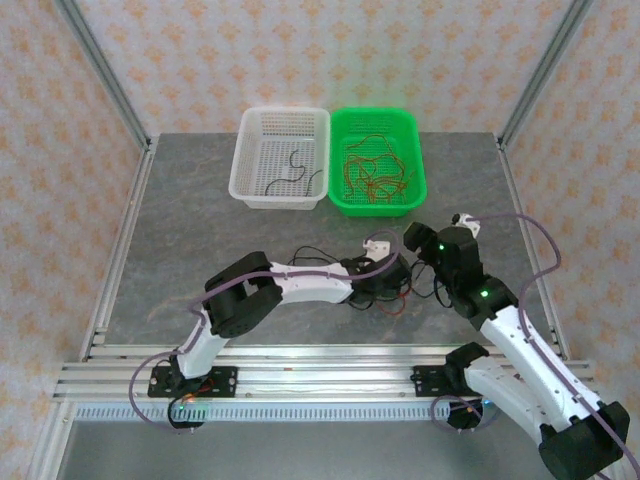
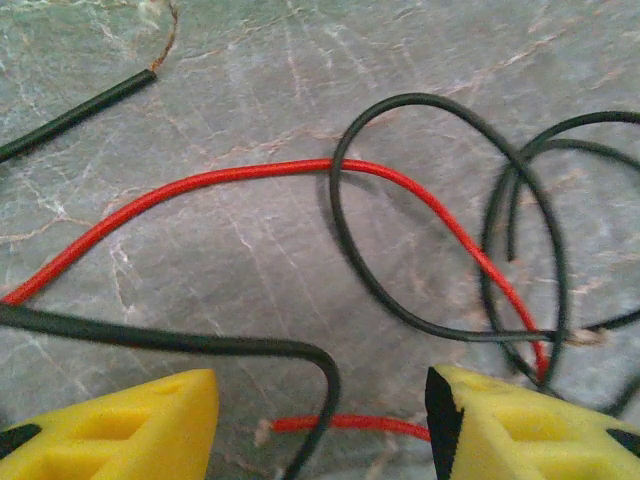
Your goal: Untangle the cables
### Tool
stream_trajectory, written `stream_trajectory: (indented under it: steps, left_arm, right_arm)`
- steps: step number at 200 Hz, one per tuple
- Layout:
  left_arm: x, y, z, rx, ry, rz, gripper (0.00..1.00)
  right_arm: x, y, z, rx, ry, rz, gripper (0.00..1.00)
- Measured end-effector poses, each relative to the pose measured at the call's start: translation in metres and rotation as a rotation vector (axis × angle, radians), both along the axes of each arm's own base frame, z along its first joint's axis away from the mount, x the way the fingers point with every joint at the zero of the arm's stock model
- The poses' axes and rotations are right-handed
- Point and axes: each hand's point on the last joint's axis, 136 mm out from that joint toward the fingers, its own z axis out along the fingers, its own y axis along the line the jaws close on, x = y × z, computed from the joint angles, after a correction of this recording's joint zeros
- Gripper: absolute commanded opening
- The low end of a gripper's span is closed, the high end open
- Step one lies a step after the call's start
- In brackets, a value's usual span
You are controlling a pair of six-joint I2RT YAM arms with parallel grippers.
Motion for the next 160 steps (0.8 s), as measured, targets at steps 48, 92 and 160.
stream_trajectory:
  steps: [48, 92, 160]
  left_arm:
    - [0.010, 0.000, -0.004, 0.092, -0.035, 0.003, 0.46]
    - [0.012, 0.009, -0.008, 0.145, -0.051, 0.011, 0.26]
    - [0.013, 0.023, -0.007, 0.191, -0.075, 0.035, 0.00]
  right_arm:
    - [-0.002, -0.002, 0.006, 0.021, -0.024, -0.011, 0.80]
    - [-0.004, -0.002, 0.004, 0.026, -0.020, -0.013, 0.74]
    - [-0.006, -0.003, 0.009, 0.038, -0.037, -0.016, 0.69]
